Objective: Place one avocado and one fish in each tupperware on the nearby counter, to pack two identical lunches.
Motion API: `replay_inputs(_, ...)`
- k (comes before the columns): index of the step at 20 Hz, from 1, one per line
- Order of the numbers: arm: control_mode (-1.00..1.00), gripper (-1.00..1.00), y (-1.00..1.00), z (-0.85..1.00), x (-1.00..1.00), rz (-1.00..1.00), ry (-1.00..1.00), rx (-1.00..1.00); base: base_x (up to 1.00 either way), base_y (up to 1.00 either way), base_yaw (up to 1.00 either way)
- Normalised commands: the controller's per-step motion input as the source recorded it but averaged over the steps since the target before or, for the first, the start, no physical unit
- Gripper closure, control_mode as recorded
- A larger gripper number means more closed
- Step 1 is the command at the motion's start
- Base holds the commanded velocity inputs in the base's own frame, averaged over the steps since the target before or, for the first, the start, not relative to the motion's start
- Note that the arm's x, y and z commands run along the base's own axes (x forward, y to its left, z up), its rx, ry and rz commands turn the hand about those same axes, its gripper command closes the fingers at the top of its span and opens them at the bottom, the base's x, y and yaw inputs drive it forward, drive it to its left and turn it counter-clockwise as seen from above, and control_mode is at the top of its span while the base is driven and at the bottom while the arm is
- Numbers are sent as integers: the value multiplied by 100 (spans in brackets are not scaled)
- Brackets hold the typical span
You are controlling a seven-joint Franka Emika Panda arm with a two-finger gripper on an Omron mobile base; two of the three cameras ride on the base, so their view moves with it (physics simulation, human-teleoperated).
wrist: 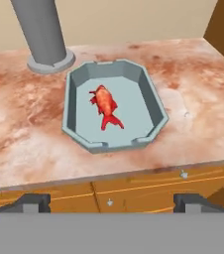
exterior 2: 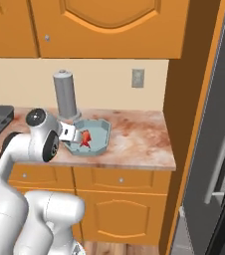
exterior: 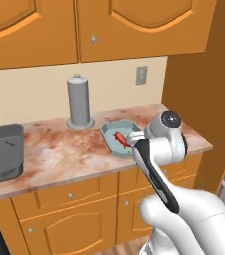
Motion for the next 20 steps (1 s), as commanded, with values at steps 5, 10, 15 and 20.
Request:
replay_inputs(5,100,-100,0,0,0,0,0,0,-100,0,-6)
replay_inputs(10,100,-100,0,0,0,0,0,0,-100,-6,-11)
replay_inputs(15,100,-100,0,0,0,0,0,0,-100,-75,-28)
replay_inputs(20,100,-100,0,0,0,0,0,0,-61,-100,-47)
